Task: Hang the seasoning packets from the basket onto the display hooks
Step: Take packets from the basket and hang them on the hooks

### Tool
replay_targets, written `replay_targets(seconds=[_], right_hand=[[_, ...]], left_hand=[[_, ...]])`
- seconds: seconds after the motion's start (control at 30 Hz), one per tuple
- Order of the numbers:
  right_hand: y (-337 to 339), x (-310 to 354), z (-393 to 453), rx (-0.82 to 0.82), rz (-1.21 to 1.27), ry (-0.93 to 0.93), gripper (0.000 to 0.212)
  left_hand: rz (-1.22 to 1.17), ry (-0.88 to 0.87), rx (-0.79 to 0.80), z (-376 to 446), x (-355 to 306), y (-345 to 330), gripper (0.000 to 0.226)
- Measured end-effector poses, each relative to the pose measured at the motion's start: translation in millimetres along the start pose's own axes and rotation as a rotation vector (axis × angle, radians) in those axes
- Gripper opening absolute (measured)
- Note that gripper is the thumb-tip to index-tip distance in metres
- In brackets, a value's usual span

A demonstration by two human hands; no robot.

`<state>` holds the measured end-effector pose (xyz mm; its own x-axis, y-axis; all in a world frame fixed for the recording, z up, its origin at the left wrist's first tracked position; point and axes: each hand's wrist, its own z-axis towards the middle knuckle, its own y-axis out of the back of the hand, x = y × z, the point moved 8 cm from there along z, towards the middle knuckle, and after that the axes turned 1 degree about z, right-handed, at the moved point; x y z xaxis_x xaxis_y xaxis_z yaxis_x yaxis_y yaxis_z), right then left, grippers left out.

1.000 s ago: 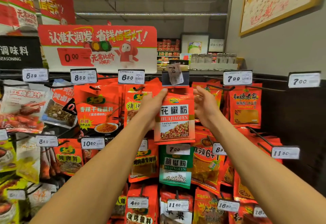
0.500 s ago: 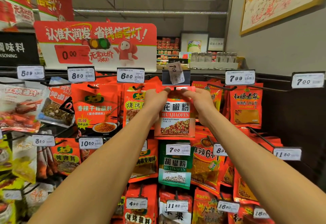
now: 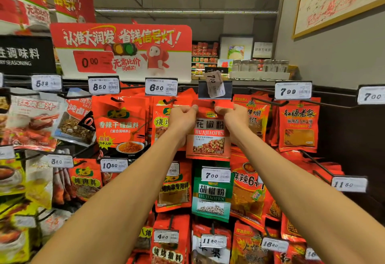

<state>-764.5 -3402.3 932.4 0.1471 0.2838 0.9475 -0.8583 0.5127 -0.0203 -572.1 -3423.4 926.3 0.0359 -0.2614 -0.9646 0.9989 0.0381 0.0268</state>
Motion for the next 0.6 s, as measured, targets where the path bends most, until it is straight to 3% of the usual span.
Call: replay_targets(seconds=[0.13, 0.37, 0.6], right_hand=[[7, -8, -3, 0.042, 0.097, 0.002, 0.023], [-2, -3, 25, -0.115, -0.099, -0.001, 0.02], [-10, 3, 55, -0.182, -0.407, -0.03, 0.039]], left_hand=[[0.003, 0.045, -0.012, 0, 8, 0, 0.028], [0.015, 0.055, -0.044, 0, 12, 12, 0.006], [-0.076, 0.127, 0.015, -6, 20, 26, 0.008]])
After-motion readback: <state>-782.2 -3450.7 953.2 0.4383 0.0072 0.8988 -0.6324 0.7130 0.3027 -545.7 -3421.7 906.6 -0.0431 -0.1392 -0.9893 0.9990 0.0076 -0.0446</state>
